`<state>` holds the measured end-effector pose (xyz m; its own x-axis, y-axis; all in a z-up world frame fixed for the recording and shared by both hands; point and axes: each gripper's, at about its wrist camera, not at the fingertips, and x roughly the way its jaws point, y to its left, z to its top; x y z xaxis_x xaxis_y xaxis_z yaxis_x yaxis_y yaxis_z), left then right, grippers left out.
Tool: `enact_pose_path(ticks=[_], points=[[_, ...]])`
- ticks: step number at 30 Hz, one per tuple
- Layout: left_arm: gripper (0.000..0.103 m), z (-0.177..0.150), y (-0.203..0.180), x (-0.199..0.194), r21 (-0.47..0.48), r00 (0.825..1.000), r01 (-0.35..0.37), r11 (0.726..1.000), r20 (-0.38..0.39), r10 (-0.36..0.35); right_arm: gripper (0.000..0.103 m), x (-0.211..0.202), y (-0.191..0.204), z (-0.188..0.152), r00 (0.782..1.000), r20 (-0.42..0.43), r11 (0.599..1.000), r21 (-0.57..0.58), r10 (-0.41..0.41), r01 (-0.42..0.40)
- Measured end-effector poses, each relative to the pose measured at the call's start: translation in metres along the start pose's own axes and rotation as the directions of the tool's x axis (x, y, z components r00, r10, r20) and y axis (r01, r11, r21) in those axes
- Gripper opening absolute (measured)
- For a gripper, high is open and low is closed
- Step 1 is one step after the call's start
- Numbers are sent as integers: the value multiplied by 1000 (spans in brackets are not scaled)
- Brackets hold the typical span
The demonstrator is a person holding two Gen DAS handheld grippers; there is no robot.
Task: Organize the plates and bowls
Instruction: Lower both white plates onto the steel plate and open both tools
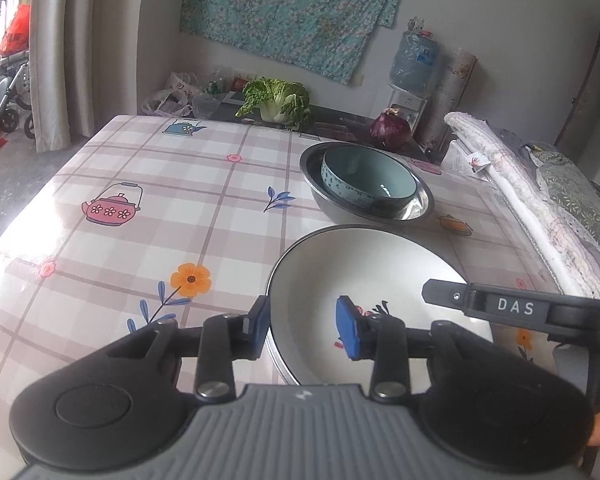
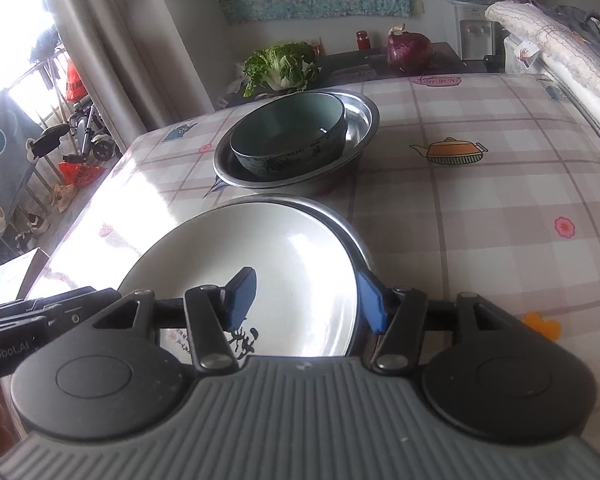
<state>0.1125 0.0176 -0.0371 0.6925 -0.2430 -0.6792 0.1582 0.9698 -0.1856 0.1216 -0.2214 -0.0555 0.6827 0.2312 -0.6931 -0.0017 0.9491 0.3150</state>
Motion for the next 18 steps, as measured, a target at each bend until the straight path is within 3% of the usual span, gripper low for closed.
enact_pose_path(ticks=[6, 8, 11, 18], points=[[40, -3, 1, -2, 1, 1000, 14, 1000, -5, -14, 65, -7, -14, 7, 997, 5, 993, 88, 72, -72], [40, -4, 0, -2, 2, 1000, 20, 1000, -9, -20, 73, -12, -16, 11, 998, 20, 995, 88, 52, -54], [40, -5, -3, -1, 4, 1000, 23, 1000, -11, -23, 78, -24, -13, 17, 997, 68, 997, 60, 42, -46], [46, -7, -10, -4, 26, 1000, 21, 999, -8, -20, 79, -45, -12, 14, 993, 99, 996, 50, 63, -68]])
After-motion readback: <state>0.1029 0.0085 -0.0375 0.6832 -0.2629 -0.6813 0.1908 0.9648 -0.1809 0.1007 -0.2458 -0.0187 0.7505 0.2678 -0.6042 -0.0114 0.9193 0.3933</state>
